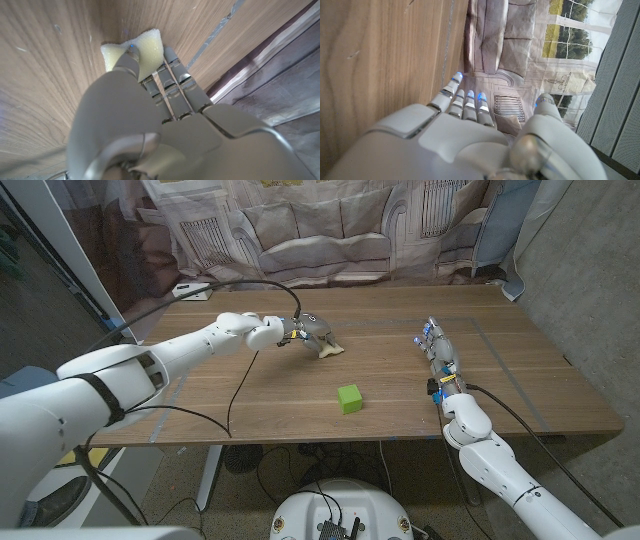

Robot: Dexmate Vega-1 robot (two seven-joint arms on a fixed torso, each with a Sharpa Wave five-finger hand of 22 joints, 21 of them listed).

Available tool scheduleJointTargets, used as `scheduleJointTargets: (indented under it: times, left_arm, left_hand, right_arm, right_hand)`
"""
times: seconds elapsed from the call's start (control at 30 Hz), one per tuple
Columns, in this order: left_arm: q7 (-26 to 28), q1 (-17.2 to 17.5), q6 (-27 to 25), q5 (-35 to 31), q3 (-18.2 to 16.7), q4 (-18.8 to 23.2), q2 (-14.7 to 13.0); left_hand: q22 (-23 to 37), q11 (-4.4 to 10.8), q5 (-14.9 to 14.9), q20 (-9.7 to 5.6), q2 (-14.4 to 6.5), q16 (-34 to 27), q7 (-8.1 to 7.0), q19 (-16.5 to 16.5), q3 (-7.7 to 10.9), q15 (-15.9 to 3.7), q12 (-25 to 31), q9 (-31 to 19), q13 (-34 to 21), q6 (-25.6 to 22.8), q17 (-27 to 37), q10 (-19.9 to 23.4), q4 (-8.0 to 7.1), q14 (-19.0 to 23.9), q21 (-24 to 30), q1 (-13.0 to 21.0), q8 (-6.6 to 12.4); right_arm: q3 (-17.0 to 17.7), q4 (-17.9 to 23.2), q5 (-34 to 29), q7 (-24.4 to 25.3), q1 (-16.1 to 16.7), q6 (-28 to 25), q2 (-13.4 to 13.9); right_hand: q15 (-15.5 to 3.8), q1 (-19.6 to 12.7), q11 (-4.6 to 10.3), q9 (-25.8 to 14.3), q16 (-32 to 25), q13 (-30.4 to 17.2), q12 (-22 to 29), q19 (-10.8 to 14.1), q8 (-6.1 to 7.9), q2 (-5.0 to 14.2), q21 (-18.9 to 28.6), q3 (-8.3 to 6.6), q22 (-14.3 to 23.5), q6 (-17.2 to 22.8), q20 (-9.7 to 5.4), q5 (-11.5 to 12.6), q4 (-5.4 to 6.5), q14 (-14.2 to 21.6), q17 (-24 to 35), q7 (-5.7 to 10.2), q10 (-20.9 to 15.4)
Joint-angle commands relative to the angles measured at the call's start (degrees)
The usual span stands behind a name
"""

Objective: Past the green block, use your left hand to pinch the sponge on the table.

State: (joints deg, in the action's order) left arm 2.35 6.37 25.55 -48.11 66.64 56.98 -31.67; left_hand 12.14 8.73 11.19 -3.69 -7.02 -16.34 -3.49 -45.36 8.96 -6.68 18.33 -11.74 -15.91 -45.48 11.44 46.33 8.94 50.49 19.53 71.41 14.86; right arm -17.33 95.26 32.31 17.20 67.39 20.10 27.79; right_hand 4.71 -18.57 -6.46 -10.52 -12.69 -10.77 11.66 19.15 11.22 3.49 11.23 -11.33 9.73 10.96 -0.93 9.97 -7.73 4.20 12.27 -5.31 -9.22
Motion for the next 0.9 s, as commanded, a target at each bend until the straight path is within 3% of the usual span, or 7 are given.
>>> scheduleJointTargets:
  times: [0.03, 0.5, 0.9]
  left_arm:
    - [-3.48, 3.44, -4.08, 0.91, -5.32, 11.02, -4.11]
    - [-3.55, 7.72, -7.03, 0.88, -10.58, 16.65, -6.47]
    - [-7.42, 10.35, -11.86, -1.01, -14.44, 25.93, -9.14]
  left_hand:
    - [0.35, -0.22, -0.44, 0.25, -0.09, 0.68, 0.26, 0.53, 0.77, -5.67, 0.00, 0.01, -0.43, -0.20, -0.06, -0.15, 0.02, -0.31, 0.30, 0.80, 0.08]
    - [0.52, -0.42, -0.71, 0.26, -0.49, 0.65, 0.56, -0.20, 1.84, -5.81, 0.72, -0.05, -1.29, -2.23, -0.07, 1.75, 0.31, 1.62, 1.29, 2.05, 0.53]
    - [0.60, -0.61, -0.88, 0.63, -0.17, 2.69, 0.59, 1.03, 2.28, -5.13, -0.30, -0.08, -2.01, -0.47, -0.61, -0.32, 0.04, -0.66, 1.55, 1.89, -0.56]
  right_arm:
    - [0.40, -0.25, -0.33, -0.25, 0.21, 1.29, -0.07]
    - [0.45, -0.79, -0.19, -1.26, -0.32, 2.00, -0.12]
    - [0.60, -1.44, 0.10, -2.40, -0.72, 3.00, -0.10]
  right_hand:
    - [-0.23, -0.55, 0.03, -0.18, -0.14, -0.25, 0.18, 0.52, 0.27, 0.24, 0.20, 0.26, 0.14, 0.47, 0.21, 0.13, -0.04, 0.54, 0.11, -0.10, -0.71]
    - [-0.24, -0.52, 0.05, -0.19, -0.12, -0.26, 0.12, 0.62, 0.25, 0.21, 0.19, 0.33, 0.15, 0.59, 0.24, 0.11, -0.02, 0.58, 0.14, -0.18, -0.75]
    - [-0.29, -0.51, 0.03, -0.19, -0.13, -0.26, 0.08, 0.67, 0.22, 0.21, 0.17, 0.37, 0.15, 0.65, 0.25, 0.11, 0.01, 0.70, 0.17, -0.19, -0.79]
